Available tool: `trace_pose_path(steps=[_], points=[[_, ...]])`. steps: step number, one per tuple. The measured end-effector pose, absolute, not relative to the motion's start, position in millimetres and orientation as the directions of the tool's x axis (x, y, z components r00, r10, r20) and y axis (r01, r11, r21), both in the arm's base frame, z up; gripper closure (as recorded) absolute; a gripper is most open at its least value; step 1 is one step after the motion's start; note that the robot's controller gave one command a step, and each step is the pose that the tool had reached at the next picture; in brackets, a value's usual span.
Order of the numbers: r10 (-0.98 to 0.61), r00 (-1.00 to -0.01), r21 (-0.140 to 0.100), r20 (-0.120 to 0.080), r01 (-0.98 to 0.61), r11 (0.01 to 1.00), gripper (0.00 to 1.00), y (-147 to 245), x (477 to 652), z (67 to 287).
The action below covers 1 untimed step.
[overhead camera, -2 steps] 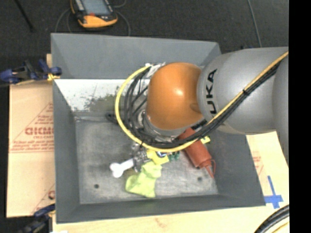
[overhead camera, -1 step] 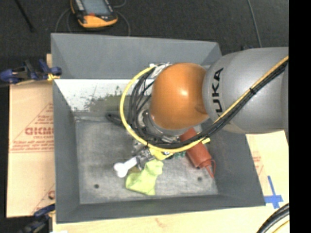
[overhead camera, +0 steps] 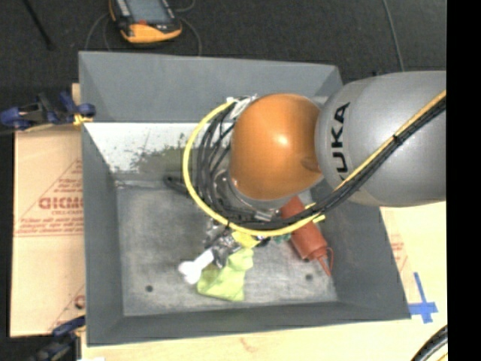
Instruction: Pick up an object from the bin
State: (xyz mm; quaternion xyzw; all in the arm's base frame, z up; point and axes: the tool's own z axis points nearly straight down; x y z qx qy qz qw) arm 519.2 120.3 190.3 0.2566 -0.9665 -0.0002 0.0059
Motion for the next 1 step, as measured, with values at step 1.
trace_pose_path(steps=[1], points=[[-0.569,-0.822,-0.007,-0.016,-0.569,0.822,1.00,122.5,511.4,188.2]])
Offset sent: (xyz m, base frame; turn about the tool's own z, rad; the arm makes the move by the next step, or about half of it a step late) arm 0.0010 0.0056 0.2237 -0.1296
